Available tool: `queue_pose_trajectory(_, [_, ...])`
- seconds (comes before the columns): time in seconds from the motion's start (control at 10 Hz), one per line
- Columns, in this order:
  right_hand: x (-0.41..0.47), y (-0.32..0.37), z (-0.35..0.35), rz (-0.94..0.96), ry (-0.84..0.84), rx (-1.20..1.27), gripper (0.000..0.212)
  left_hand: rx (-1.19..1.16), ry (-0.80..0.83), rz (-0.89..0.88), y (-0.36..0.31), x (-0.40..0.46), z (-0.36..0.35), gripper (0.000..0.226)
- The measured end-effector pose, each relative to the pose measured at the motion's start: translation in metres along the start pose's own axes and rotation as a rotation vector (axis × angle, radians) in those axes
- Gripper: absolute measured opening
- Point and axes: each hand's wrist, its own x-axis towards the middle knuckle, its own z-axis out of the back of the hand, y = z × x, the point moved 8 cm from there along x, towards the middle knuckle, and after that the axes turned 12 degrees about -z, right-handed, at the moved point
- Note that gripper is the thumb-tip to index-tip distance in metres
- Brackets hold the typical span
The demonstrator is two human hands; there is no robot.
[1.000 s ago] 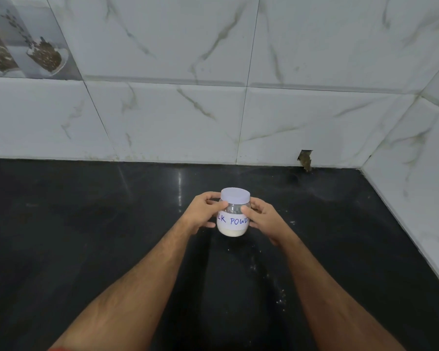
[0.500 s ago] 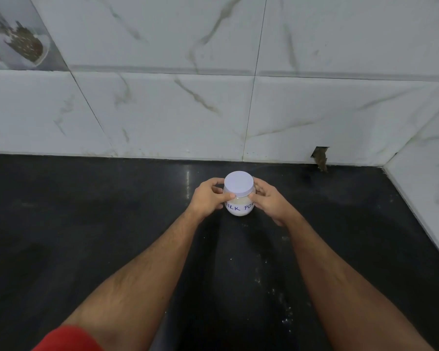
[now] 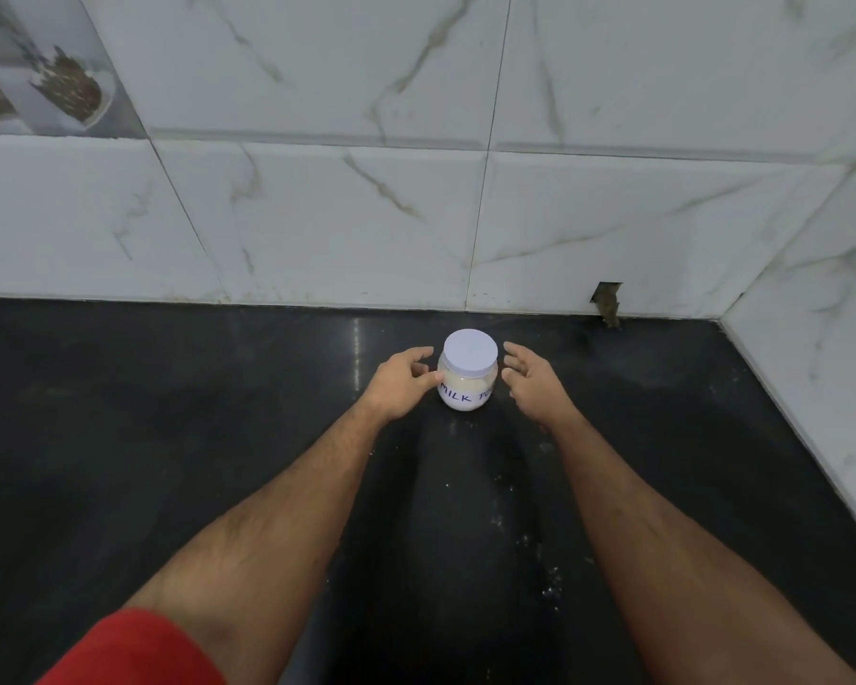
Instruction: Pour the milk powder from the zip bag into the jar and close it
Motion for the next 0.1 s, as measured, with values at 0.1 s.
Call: queue_pose_trajectory(0.1, [-0.0175,0.0009,0.0061,0.071,-0.160,-0.225,0.053,0.118,-0.030,-0.022,0.0034,-0.0169,0.0108,0.062])
